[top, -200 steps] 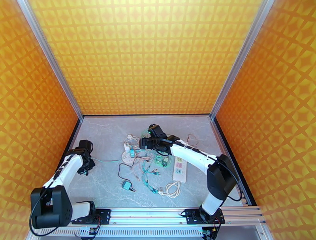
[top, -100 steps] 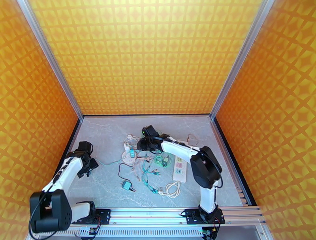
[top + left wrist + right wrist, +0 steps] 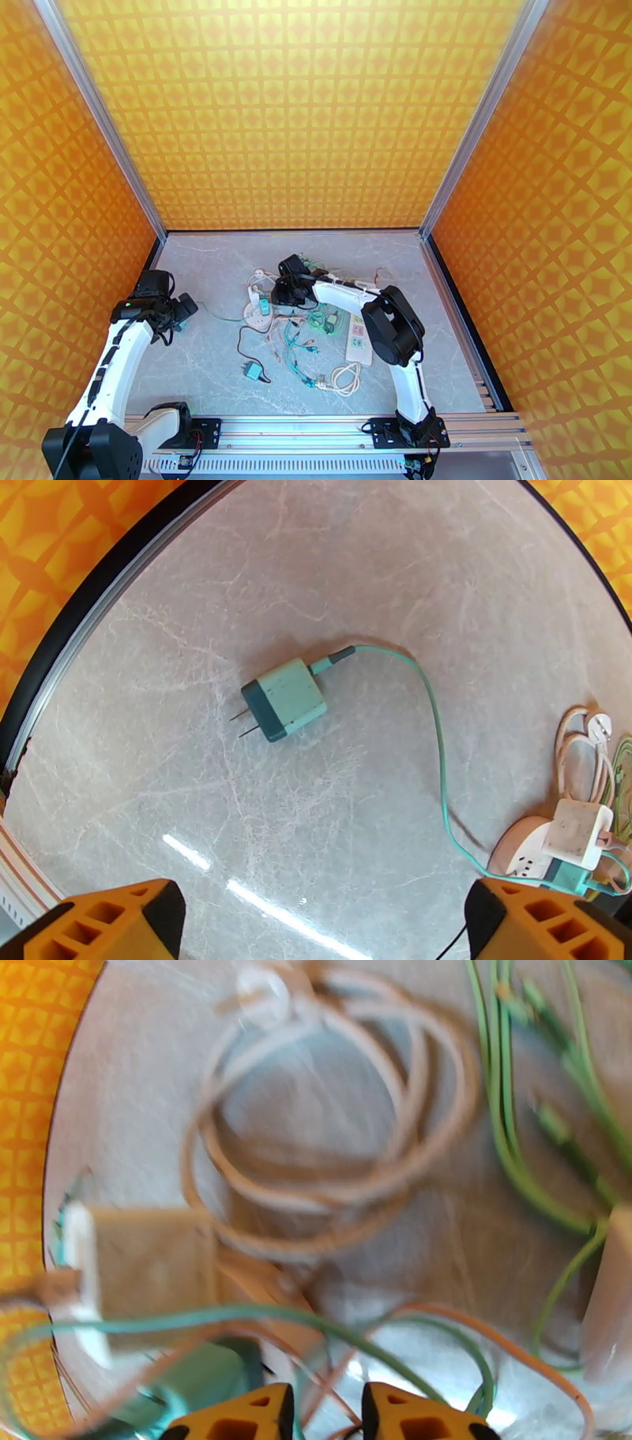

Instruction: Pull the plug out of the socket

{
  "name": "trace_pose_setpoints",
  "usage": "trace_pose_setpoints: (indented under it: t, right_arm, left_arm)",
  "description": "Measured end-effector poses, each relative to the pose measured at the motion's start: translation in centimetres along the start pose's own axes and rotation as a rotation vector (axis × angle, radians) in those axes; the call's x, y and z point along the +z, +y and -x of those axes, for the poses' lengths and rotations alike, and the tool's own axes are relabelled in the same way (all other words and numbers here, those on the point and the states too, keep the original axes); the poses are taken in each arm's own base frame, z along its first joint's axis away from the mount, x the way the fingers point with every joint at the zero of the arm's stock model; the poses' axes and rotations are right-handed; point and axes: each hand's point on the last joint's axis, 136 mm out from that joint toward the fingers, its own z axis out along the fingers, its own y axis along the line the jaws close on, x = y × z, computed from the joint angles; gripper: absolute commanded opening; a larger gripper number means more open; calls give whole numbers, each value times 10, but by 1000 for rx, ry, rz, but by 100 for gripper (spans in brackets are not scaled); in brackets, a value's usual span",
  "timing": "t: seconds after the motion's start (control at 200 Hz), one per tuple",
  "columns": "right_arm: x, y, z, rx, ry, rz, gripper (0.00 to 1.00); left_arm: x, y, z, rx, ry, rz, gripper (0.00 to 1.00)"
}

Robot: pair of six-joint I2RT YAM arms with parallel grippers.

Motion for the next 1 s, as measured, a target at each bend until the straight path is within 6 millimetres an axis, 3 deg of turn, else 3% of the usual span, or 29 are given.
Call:
trace_pose_setpoints:
  t: [0.3, 0.45, 0.635, 0.905, 1.0]
  right_arm:
    - [-15, 4, -69, -47, 80, -26, 29]
    - [-23, -7, -83, -52, 91, -66, 32]
    - [-37, -3, -68, -95, 26, -94, 39]
    - [-65, 51, -13, -192, -149, -59, 42]
    - [-62, 63, 1, -207, -176, -55, 42]
  left_arm:
    - [13, -6, -3, 0, 45, -8, 97]
    - [17, -18, -1, 3, 52, -58, 94]
    - [26, -51, -2, 8, 89, -222, 90]
    - [42, -77, -19, 1, 168, -374, 82]
    - [44, -83, -22, -10, 183, -413, 78]
